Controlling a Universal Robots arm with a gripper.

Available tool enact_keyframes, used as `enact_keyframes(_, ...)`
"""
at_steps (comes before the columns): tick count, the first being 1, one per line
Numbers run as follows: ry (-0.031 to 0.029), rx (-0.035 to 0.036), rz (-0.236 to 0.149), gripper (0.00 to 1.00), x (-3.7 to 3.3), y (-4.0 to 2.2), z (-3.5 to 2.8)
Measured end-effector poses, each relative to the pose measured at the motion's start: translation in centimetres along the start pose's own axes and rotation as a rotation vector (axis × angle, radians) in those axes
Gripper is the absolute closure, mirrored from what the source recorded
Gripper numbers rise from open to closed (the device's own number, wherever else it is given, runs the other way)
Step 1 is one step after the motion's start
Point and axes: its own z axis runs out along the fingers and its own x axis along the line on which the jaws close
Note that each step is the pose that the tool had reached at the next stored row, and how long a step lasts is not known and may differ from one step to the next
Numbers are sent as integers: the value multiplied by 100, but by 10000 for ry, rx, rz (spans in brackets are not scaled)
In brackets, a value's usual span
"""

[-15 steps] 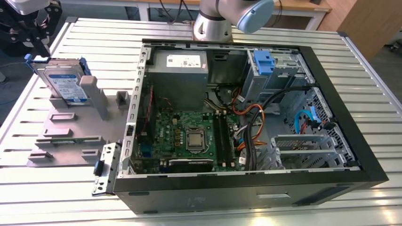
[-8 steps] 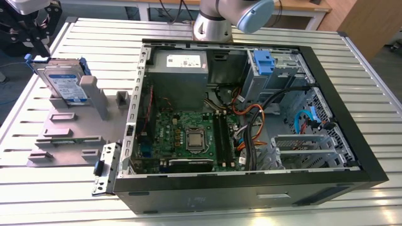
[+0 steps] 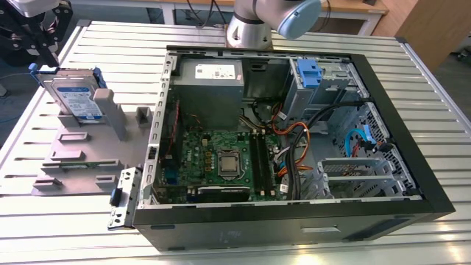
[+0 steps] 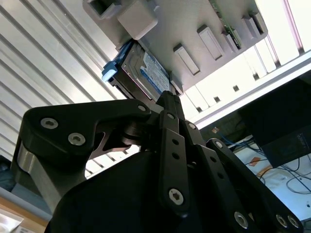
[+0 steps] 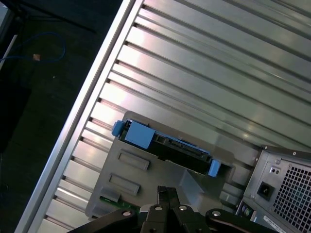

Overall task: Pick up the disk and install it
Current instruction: 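Pick up the disk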

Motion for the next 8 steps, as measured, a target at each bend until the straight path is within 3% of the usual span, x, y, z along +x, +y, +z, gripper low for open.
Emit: enact_keyframes(8,2,-1,-47,89,0,0,0)
